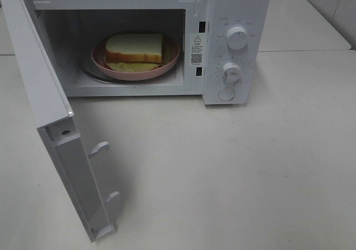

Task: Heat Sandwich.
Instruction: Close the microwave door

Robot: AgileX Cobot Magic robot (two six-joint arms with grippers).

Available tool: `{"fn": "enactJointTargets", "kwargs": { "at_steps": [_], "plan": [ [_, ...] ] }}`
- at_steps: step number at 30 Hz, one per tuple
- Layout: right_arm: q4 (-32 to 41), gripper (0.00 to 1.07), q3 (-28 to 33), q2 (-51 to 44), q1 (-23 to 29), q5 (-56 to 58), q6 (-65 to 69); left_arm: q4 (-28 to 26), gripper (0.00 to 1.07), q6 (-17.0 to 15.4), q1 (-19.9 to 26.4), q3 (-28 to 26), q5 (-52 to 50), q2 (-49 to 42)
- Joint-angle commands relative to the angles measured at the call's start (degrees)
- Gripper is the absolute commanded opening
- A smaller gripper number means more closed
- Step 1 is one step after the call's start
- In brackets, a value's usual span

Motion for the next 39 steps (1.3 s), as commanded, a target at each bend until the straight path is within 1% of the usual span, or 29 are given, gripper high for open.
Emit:
{"fn": "enactJointTargets", "kwargs": {
  "at_steps": [1, 10, 12, 39],
  "plan": [
    [0.6, 0.76, 0.1, -1.4, -2.5, -1.0, 0.1, 0.2, 0.98, -0.1, 0.3, 0.1, -0.2, -0.9],
    [1.4, 0.76, 0.5, -8.3, -7.3, -1.4, -0.3, 0.2, 0.98, -0.1, 0.3, 0.1, -0.2, -0.9],
    [1.5, 0.76, 0.5, -10.3, -9.1, -1.4, -0.5, 0.2, 0.98, -0.1, 0.3, 0.1, -0.2, -0.9],
    [1.7, 0.76, 0.5, -10.2, -9.3, -1.4, -0.8, 0.2, 0.98, 0.0, 0.3, 0.1, -0.2, -0.3]
  ]
}}
